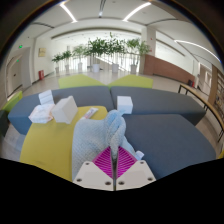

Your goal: Fold towel

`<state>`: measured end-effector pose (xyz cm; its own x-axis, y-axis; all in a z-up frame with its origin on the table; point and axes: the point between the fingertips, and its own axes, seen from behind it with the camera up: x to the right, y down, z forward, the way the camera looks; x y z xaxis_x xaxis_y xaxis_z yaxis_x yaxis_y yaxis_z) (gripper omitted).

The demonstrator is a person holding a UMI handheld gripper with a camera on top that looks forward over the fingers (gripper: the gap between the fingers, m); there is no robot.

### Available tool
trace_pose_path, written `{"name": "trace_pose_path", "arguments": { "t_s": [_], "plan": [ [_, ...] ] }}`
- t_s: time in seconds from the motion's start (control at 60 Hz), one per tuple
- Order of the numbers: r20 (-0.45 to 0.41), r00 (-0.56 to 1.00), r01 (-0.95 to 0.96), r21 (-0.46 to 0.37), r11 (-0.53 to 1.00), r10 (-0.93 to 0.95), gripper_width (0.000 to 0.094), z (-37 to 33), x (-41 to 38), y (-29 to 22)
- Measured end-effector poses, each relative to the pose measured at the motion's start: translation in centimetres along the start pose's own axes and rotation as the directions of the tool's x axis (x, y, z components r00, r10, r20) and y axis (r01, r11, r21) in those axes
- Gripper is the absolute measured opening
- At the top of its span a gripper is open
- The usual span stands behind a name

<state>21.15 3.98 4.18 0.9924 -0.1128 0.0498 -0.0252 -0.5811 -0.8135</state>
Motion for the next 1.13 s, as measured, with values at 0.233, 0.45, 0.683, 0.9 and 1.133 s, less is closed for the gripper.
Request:
{"name": "trace_pose_path", "arguments": {
  "t_s": [0.233, 0.45, 0.683, 0.9, 1.133],
  "plan": [
    [0.006, 1.0, 0.003, -0.051, 0.999, -0.003, 0.0039, 1.9, 1.6, 2.7],
    [0.023, 0.996, -0.085, -0.067, 0.994, 0.086, 0.0821, -2.4, 2.6, 0.5],
    [0.081, 0.989, -0.122, 0.005, 0.993, 0.121, 0.0835, -13.8, 1.2, -1.7],
    [0.12, 0.992, -0.037, 0.099, 0.994, 0.025, 0.0836, -23.7, -2.6, -3.2],
    [0.091, 0.996, -0.018, 0.156, 0.988, 0.004, 0.084, -27.0, -2.6, -3.5]
  ]
}}
